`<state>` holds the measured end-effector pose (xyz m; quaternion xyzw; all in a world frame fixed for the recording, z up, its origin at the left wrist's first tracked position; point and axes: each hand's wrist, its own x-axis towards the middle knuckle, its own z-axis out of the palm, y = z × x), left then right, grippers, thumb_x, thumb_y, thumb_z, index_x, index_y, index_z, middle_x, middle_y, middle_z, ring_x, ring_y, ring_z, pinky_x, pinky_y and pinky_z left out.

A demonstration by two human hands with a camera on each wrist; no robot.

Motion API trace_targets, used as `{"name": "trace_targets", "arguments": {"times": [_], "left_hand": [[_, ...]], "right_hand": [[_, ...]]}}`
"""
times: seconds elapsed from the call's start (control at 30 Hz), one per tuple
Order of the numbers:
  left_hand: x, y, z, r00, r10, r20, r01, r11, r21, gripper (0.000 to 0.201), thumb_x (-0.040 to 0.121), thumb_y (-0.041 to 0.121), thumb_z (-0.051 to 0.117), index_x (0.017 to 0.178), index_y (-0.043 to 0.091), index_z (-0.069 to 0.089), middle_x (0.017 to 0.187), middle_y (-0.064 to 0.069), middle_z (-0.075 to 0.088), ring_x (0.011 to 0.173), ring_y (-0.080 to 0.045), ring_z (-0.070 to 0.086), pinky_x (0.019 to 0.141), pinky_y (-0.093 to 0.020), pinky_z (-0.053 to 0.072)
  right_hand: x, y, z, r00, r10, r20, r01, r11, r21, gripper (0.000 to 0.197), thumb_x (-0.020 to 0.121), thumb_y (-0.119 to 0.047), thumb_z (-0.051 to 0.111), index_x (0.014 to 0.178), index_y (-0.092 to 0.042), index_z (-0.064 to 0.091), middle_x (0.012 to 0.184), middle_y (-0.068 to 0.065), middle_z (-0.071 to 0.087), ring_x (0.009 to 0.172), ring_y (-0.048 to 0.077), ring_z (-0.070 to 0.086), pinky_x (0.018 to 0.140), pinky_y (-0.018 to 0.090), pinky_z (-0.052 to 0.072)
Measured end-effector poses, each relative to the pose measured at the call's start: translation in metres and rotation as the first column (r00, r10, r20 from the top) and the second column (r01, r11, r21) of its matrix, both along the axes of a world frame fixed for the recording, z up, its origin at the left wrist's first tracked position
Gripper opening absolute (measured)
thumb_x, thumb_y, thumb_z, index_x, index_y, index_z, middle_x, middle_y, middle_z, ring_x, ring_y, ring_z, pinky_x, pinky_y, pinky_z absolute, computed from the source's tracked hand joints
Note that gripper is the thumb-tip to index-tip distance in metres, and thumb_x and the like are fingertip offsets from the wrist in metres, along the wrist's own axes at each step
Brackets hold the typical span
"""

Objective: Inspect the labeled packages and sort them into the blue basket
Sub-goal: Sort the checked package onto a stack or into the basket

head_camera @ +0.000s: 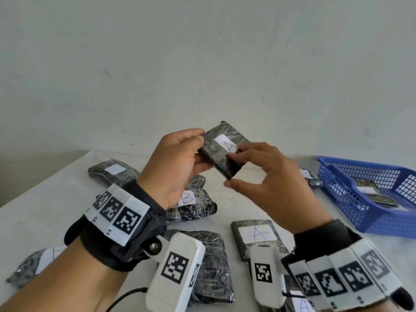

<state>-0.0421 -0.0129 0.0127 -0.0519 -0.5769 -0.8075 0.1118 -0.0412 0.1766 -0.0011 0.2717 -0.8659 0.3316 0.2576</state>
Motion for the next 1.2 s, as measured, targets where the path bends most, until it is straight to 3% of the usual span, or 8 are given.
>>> {"name": "trace_targets", "arguments": {"times": [0.17, 0.23, 0.33, 0.43, 0.5, 0.8, 1.07, 1.2], "left_hand": [[0.001, -0.004, 0.002, 0.998, -0.021, -0.057, 0.01, 0.982, -0.19, 0.032, 0.107, 0.004, 0.045, 0.125, 0.012, 0.069, 0.107, -0.008, 0.075, 0.093, -0.017, 0.073, 0.067, -0.025, 0.06], [0.005, -0.004, 0.005, 0.996, -0.059, -0.073, 0.041, 0.974, -0.223, 0.034, 0.106, 0.005, 0.043, 0.12, 0.015, 0.072, 0.109, -0.01, 0.075, 0.092, -0.018, 0.071, 0.07, -0.031, 0.059], [0.009, -0.002, 0.008, 0.995, -0.064, -0.078, 0.048, 0.98, -0.192, 0.028, 0.105, 0.006, 0.049, 0.122, 0.012, 0.069, 0.105, -0.007, 0.074, 0.092, -0.017, 0.071, 0.072, -0.032, 0.06], [0.014, -0.003, 0.009, 0.985, -0.077, -0.151, 0.034, 0.963, -0.267, 0.032, 0.099, 0.012, 0.065, 0.131, 0.015, 0.06, 0.118, -0.001, 0.072, 0.095, -0.009, 0.075, 0.079, -0.029, 0.06], [0.016, -0.005, 0.009, 0.975, -0.078, -0.209, -0.033, 0.876, -0.482, 0.056, 0.091, 0.024, 0.078, 0.14, 0.023, 0.051, 0.124, 0.007, 0.067, 0.097, -0.009, 0.075, 0.086, -0.035, 0.061], [0.039, 0.003, 0.014, 0.964, -0.163, -0.211, -0.069, 0.613, -0.787, 0.126, 0.07, 0.042, 0.087, 0.163, 0.036, 0.002, 0.122, 0.024, 0.053, 0.093, -0.007, 0.074, 0.082, -0.029, 0.063], [0.026, 0.035, 0.026, 0.962, -0.163, -0.22, -0.137, 0.409, -0.902, 0.098, 0.074, 0.033, 0.092, 0.148, 0.022, 0.029, 0.112, 0.016, 0.054, 0.089, -0.001, 0.062, 0.071, -0.007, 0.05], [0.004, 0.055, 0.029, 0.967, -0.173, -0.186, -0.118, 0.343, -0.932, 0.091, 0.074, 0.029, 0.092, 0.142, 0.019, 0.032, 0.116, 0.005, 0.059, 0.09, -0.004, 0.061, 0.064, -0.009, 0.05]], "right_hand": [[0.002, 0.016, 0.009, 0.98, -0.002, 0.2, 0.023, 0.994, -0.106, 0.086, 0.069, -0.076, 0.072, 0.144, -0.039, 0.052, 0.138, -0.021, 0.05, 0.121, -0.02, 0.048, 0.111, 0.02, 0.04], [0.002, 0.019, 0.012, 0.959, 0.006, 0.283, 0.043, 0.985, -0.166, 0.085, 0.073, -0.06, 0.079, 0.148, -0.037, 0.046, 0.133, -0.017, 0.059, 0.112, -0.014, 0.059, 0.103, 0.023, 0.05], [0.0, 0.014, 0.013, 0.932, 0.184, 0.311, 0.017, 0.837, -0.546, 0.04, 0.092, -0.012, 0.075, 0.13, -0.01, 0.063, 0.106, 0.006, 0.078, 0.087, 0.025, 0.074, 0.076, 0.031, 0.063], [-0.001, 0.006, 0.017, 0.899, 0.311, 0.309, 0.061, 0.61, -0.79, 0.034, 0.094, 0.003, 0.069, 0.127, 0.005, 0.062, 0.109, 0.021, 0.077, 0.084, 0.026, 0.075, 0.067, 0.027, 0.063], [0.0, 0.003, 0.023, 0.897, 0.32, 0.305, 0.066, 0.585, -0.808, 0.034, 0.095, 0.003, 0.068, 0.128, 0.005, 0.061, 0.107, 0.022, 0.076, 0.083, 0.025, 0.075, 0.068, 0.028, 0.063], [0.035, 0.041, 0.025, 0.797, 0.476, 0.373, 0.03, 0.585, -0.811, 0.052, 0.099, 0.008, 0.055, 0.147, -0.01, 0.046, 0.105, 0.02, 0.077, 0.091, 0.03, 0.078, 0.074, 0.032, 0.065], [0.04, 0.071, 0.037, 0.84, 0.314, 0.443, 0.037, 0.781, -0.623, 0.071, 0.095, 0.001, 0.068, 0.153, -0.026, 0.037, 0.118, 0.022, 0.072, 0.092, 0.027, 0.075, 0.078, 0.039, 0.064], [0.034, 0.085, 0.05, 0.835, 0.099, 0.542, 0.134, 0.918, -0.374, 0.077, 0.089, -0.028, 0.081, 0.151, -0.029, 0.036, 0.111, 0.009, 0.074, 0.091, 0.019, 0.07, 0.074, 0.038, 0.059]]}}
